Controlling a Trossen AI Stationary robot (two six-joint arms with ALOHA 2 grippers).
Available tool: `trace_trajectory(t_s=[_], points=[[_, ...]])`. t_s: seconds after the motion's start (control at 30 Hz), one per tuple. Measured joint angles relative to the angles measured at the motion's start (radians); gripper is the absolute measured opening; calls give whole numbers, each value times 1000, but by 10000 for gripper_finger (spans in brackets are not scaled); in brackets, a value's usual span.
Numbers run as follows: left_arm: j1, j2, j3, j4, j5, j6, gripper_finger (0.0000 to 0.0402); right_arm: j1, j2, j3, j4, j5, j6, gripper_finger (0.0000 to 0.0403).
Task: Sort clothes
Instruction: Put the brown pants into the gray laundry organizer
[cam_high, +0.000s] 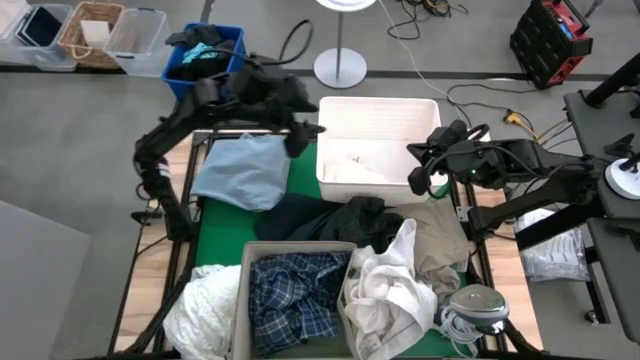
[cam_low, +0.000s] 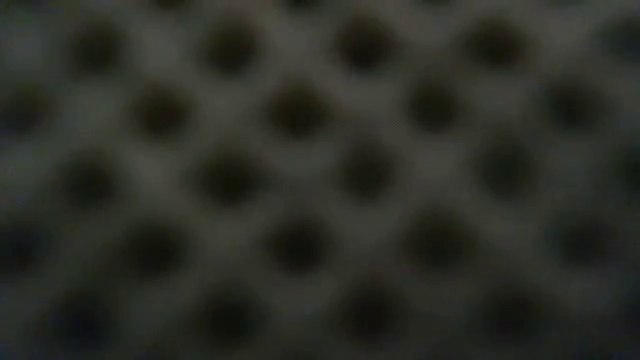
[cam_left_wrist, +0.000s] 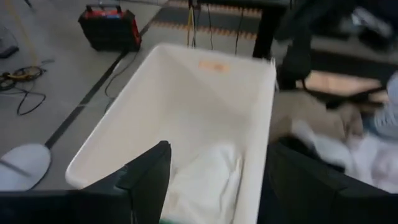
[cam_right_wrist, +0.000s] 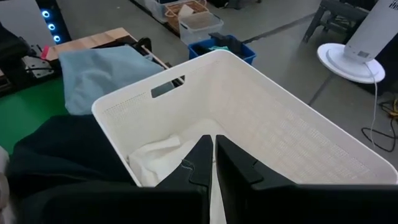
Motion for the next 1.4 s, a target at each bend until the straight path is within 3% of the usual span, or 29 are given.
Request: trace_trajectory(t_s=[0.2, 0.33, 0.53, 0.77, 0.9, 1.03, 1.4], points=[[0, -97, 0, -283, 0, 57, 240, 0, 14, 0, 12, -84, 6, 13], [0, -169, -1, -462, 1, -3, 234, 0, 21, 0, 38, -141, 34, 13], [-3, -297, -48, -447, -2, -137, 231, 0, 23, 4, 59, -271, 86, 13], [-3, -393, -89, -447, -94, -197, 231, 0, 33, 8, 61, -439, 41, 13], [-3, -431, -122, -447, -162, -197, 231, 0, 63, 8, 40, -600, 41, 16], [-3, -457, -185, -442, -193, -196, 231, 24, 114, 8, -51, -705, 86, 47], [-3, -547, -446, -296, -182, -194, 231, 98, 268, 7, -140, -701, -99, 168]])
